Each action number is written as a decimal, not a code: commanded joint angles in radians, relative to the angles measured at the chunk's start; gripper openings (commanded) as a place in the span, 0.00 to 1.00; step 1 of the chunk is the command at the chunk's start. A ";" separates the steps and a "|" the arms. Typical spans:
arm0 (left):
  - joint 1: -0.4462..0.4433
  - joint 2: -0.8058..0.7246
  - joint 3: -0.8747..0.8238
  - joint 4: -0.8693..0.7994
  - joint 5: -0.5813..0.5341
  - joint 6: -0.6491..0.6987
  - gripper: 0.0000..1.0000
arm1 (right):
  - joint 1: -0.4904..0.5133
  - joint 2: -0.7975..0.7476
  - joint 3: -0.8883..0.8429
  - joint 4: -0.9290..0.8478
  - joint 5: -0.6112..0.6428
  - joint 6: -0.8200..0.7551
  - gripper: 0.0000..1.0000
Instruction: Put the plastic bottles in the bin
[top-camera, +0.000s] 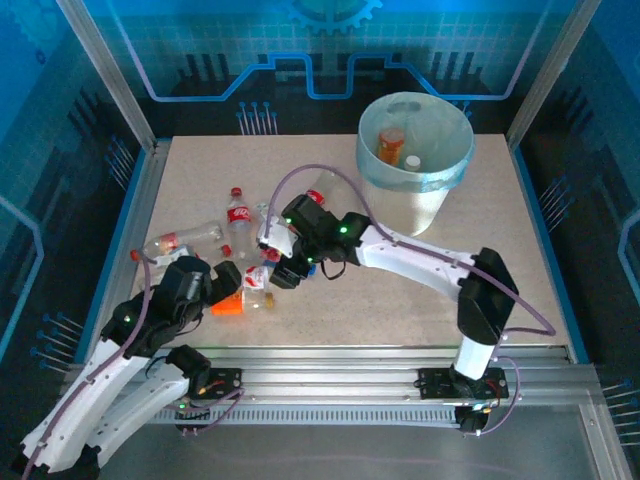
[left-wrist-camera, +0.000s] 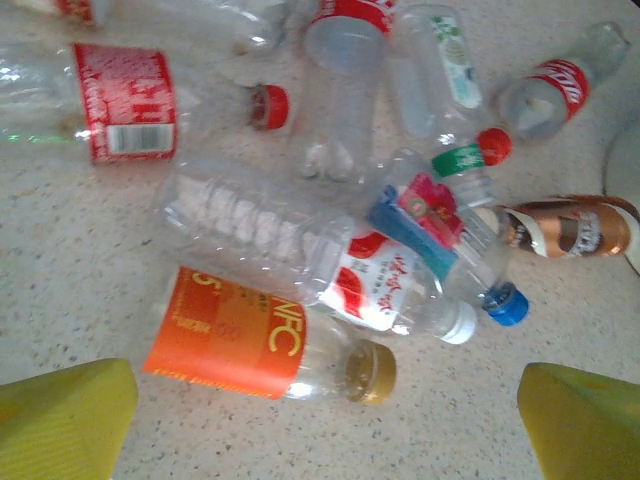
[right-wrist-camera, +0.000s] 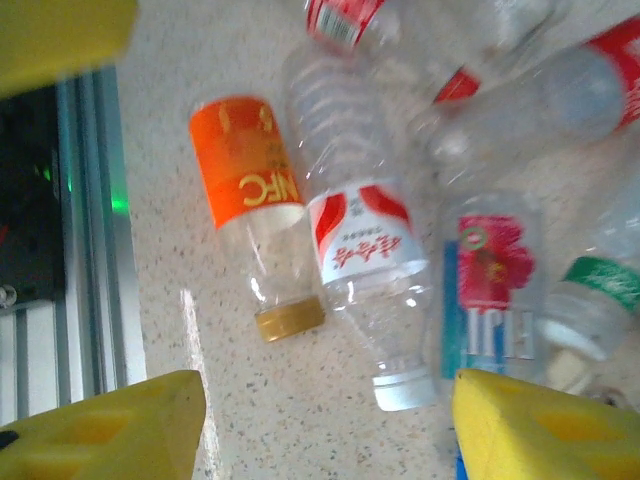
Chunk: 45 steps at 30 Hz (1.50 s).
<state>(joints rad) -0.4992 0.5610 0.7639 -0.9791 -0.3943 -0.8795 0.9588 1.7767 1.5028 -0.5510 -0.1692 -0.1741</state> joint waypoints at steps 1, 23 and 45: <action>0.010 -0.031 -0.020 -0.048 -0.074 -0.097 0.99 | 0.026 0.054 -0.007 -0.021 -0.009 -0.050 0.67; 0.010 -0.122 0.075 -0.183 -0.227 -0.124 0.96 | 0.199 0.250 0.197 -0.056 0.034 -0.051 0.65; 0.011 -0.244 0.147 -0.386 -0.470 -0.175 0.97 | 0.252 0.611 0.554 -0.060 0.091 -0.064 0.70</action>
<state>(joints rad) -0.4961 0.3321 0.8860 -1.3270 -0.7940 -1.0325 1.1995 2.3505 2.0319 -0.5953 -0.0948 -0.2287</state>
